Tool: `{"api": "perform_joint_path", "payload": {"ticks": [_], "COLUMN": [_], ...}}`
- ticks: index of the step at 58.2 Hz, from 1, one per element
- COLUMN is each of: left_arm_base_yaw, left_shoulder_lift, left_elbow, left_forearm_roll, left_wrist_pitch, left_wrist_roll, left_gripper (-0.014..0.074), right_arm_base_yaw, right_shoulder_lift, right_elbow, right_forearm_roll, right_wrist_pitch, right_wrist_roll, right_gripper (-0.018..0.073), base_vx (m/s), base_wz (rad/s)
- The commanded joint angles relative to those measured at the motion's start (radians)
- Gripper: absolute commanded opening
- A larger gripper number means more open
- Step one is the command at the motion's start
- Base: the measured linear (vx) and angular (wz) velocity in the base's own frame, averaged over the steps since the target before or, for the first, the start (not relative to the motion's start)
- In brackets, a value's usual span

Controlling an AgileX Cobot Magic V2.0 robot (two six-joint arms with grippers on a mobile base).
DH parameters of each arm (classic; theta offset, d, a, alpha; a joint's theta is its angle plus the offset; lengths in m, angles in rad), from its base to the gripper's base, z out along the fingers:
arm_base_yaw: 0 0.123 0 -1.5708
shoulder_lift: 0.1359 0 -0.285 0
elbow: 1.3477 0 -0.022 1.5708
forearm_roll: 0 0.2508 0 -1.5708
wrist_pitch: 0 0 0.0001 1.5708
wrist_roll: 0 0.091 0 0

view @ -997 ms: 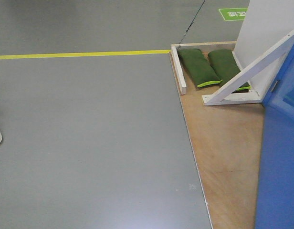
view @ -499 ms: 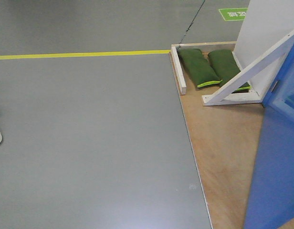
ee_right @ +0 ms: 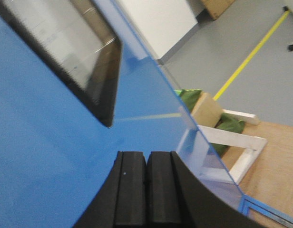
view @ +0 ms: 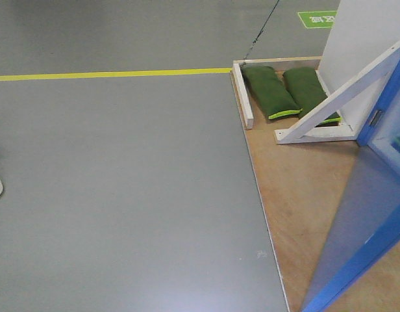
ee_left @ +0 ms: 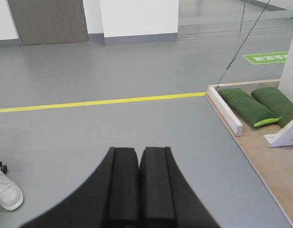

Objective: Move to blue door and open it
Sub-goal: 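Pull the blue door open toward the robot with the right gripper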

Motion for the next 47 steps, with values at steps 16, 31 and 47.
{"api": "perform_joint_path", "payload": {"ticks": [16, 31, 47], "left_arm_base_yaw": [-0.007, -0.007, -0.007], "left_shoulder_lift": [-0.012, -0.012, -0.012], "left_elbow": [-0.026, -0.026, -0.026], "left_forearm_roll": [-0.002, -0.002, -0.002], "left_wrist_pitch": [-0.085, -0.085, -0.085], "left_wrist_roll": [-0.007, -0.007, -0.007], "left_gripper": [0.0073, 0.0073, 0.0073], "right_arm_base_yaw": [0.219, 0.336, 0.437], "right_shoulder_lift": [-0.042, -0.042, -0.042], "right_elbow": [-0.032, -0.032, -0.032], "right_forearm_roll": [-0.004, -0.08, -0.088], "right_wrist_pitch": [-0.09, -0.185, -0.2], "right_wrist_roll": [-0.033, -0.033, -0.032], "right_gripper": [0.0012, 0.0012, 0.0012], "base_vx": [0.0, 0.0, 0.0], "base_wz": [0.0, 0.0, 0.0]}}
